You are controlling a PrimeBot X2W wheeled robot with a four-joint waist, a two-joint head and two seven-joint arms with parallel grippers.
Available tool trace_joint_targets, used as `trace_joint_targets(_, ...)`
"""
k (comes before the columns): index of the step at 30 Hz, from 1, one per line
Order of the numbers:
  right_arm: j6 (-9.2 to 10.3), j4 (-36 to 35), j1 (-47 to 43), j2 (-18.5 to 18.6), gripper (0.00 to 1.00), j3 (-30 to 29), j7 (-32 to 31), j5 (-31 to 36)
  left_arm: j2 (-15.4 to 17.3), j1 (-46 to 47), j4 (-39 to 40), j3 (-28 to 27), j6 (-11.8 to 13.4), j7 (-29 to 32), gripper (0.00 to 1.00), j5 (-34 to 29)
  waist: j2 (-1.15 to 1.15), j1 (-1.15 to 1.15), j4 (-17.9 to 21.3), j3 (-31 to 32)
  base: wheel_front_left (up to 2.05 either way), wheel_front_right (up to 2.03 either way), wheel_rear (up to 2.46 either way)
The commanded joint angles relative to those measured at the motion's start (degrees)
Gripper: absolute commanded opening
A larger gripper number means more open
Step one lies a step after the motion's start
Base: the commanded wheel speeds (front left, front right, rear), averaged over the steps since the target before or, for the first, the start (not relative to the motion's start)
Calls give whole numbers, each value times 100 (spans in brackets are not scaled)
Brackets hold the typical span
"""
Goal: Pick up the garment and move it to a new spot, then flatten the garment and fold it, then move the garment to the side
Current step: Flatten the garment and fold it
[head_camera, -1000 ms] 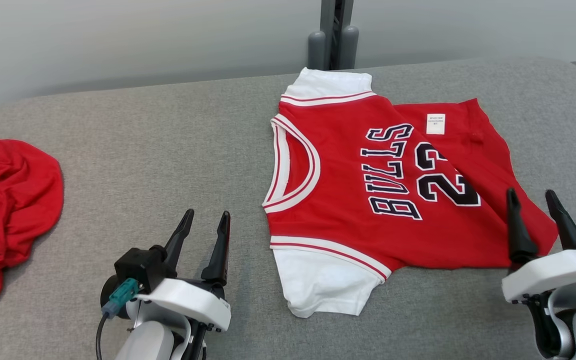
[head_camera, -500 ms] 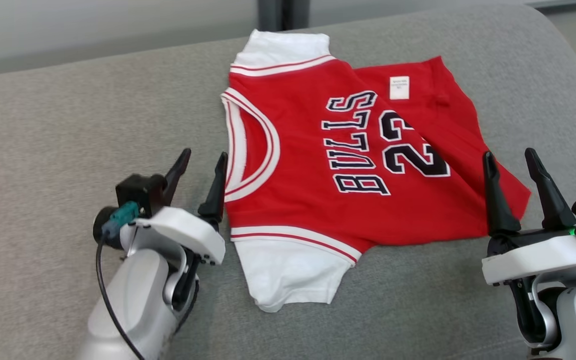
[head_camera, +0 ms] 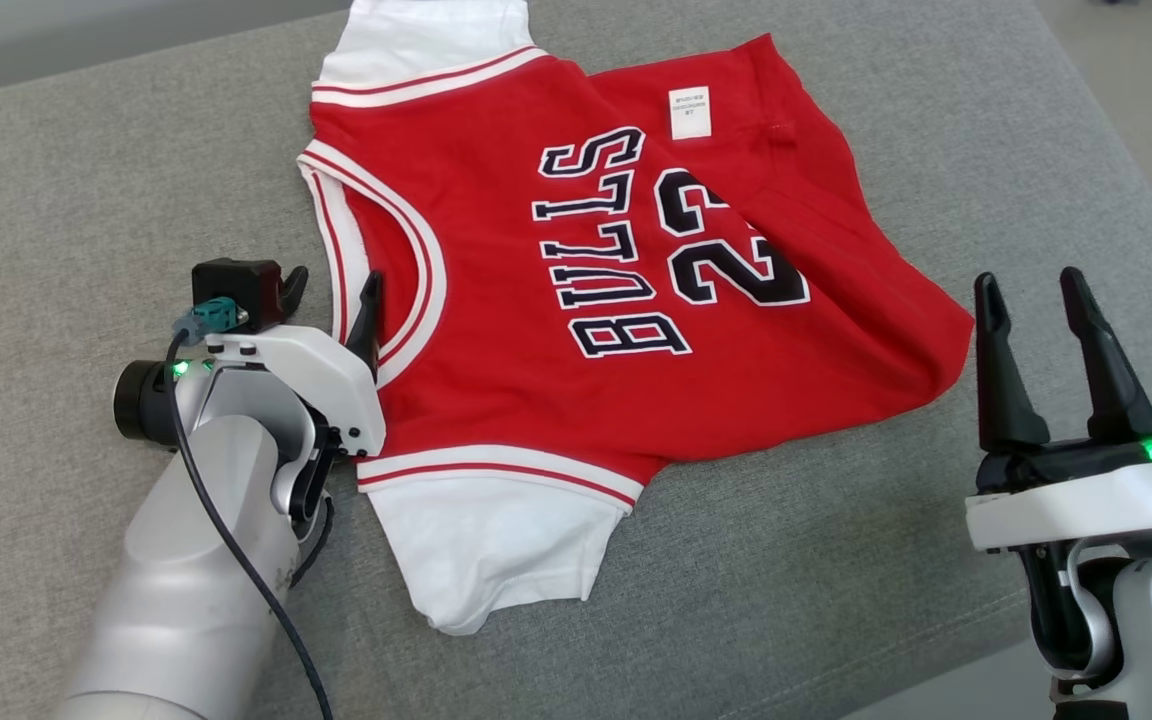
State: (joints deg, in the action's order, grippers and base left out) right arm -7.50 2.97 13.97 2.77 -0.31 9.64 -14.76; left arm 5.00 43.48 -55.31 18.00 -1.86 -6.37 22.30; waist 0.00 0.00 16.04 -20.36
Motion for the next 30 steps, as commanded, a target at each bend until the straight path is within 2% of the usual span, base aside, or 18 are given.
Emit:
trace_joint_targets(1,2,-39,71,27,100,-38,67,-125,33,105,-96,6,-30,32,100,40,0,0,29,-2,0,0,0)
trace_joint_targets(3,2,-92,94,27,100,-59,83,-177,18,156,-242,27,-85,78,100,54,0,0,47,-7,0,0,0)
trace_joint_targets(4,2,-116,93,26,100,-64,82,-171,11,180,-310,47,-128,103,82,71,0,0,48,-8,0,0,0)
trace_joint_targets(5,2,-133,90,27,100,-71,77,-161,5,206,-359,61,-160,87,11,80,0,0,46,-9,0,0,0)
trace_joint_targets(6,2,-149,86,27,100,-74,72,-148,-2,231,-407,86,-189,73,0,79,0,0,41,-7,0,0,0)
trace_joint_targets(12,2,-131,38,27,100,-197,57,-64,-14,348,-537,140,-347,-202,0,149,0,0,-68,31,0,0,0)
trace_joint_targets(16,2,-86,19,28,100,-275,34,3,104,449,-589,47,-231,-474,0,194,0,0,-170,89,0,0,0)
trace_joint_targets(23,2,18,72,28,100,-401,3,83,527,552,-688,-206,-59,-736,0,313,0,0,-313,202,0,0,0)
trace_joint_targets(30,2,161,142,28,100,-338,-27,86,1041,751,-961,-325,-24,-777,0,374,0,0,-401,236,0,0,0)
